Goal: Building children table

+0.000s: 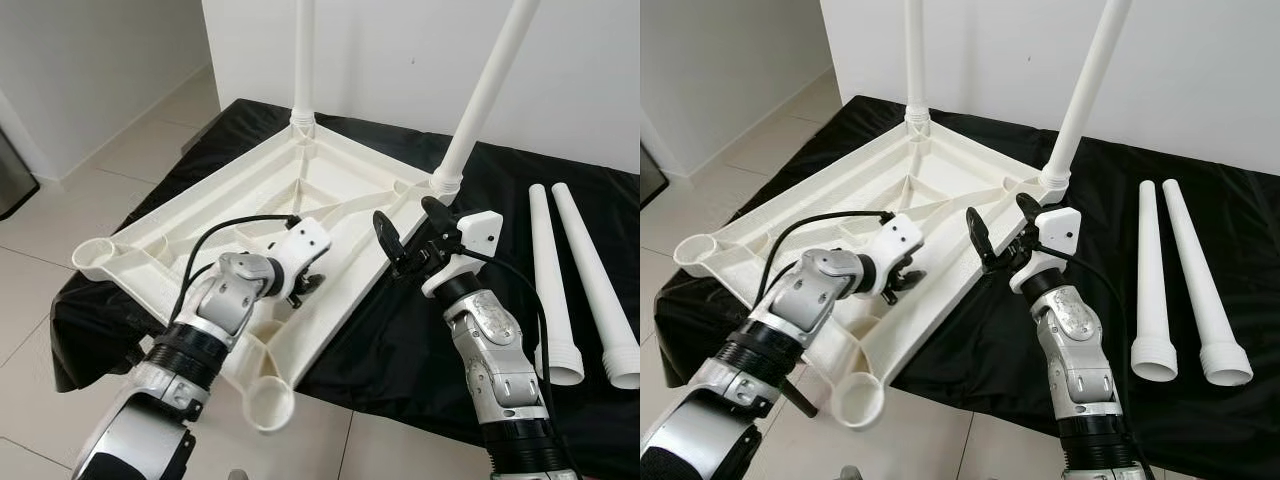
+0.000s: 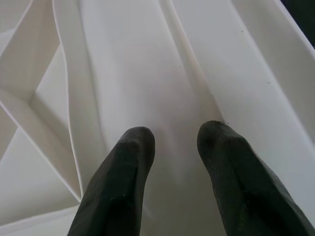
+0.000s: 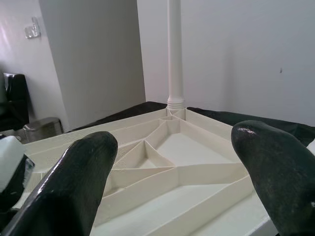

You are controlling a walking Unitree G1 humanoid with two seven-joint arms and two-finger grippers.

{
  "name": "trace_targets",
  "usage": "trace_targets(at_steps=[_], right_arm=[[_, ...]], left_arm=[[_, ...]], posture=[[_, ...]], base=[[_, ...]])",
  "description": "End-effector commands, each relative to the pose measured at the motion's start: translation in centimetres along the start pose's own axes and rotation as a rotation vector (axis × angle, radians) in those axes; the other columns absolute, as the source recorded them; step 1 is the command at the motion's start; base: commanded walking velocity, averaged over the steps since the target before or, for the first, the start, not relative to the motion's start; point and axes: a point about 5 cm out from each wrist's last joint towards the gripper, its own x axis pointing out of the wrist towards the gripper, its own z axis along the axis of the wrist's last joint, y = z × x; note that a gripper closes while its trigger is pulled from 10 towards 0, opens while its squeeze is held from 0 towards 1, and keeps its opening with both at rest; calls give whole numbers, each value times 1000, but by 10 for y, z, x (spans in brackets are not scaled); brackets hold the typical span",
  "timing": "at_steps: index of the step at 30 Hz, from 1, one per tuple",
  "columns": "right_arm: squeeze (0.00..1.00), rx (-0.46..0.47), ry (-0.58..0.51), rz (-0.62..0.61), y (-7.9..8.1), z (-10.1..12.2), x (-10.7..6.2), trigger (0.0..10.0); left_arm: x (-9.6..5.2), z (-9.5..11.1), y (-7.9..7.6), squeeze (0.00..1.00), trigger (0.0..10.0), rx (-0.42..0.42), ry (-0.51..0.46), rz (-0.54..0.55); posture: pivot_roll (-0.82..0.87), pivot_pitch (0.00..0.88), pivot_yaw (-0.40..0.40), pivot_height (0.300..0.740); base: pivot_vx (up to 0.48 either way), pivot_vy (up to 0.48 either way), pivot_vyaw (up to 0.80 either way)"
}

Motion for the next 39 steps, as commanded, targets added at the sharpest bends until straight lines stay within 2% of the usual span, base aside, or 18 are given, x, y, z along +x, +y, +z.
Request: trace_targets(at_steps=[1,6,12,17,23,29,35,39], right_arm=[[0,0,1,-3,1,-1,1,10000],[0,2,-6,-1,3,0,2,10000],[0,7,-12,-3,4,1,2,10000],[0,10,-15,-5,5,2,2,10000],[0,16,-19,-10,5,3,1,10000],[0,14,-21,-14,5,4,1,10000],[0,15,-20,-20,6,5,-1,10000],[0,14,-21,-29,5,6,-2,10000]], left_arm=[[11,4,-15,0,10000,-12,4,-79],[18,10,-17,0,10000,-11,-1,-67],[22,9,-11,0,10000,-26,9,-12],[24,1,10,0,10000,-68,43,136],[24,-2,22,0,10000,-80,64,193],[22,4,27,0,10000,-100,36,181],[24,-4,26,0,10000,-83,80,157],[30,-11,20,0,10000,-97,124,131]], posture=[[-63,16,25,740],[-66,12,26,740],[-70,12,27,740],[-71,17,28,740],[-75,23,30,740],[-75,31,33,740],[-76,36,38,740],[-81,41,43,740]], base=[[0,0,0],[0,0,0],[0,0,0],[0,0,0],[0,0,0],[0,0,0],[0,0,0],[0,0,0]])
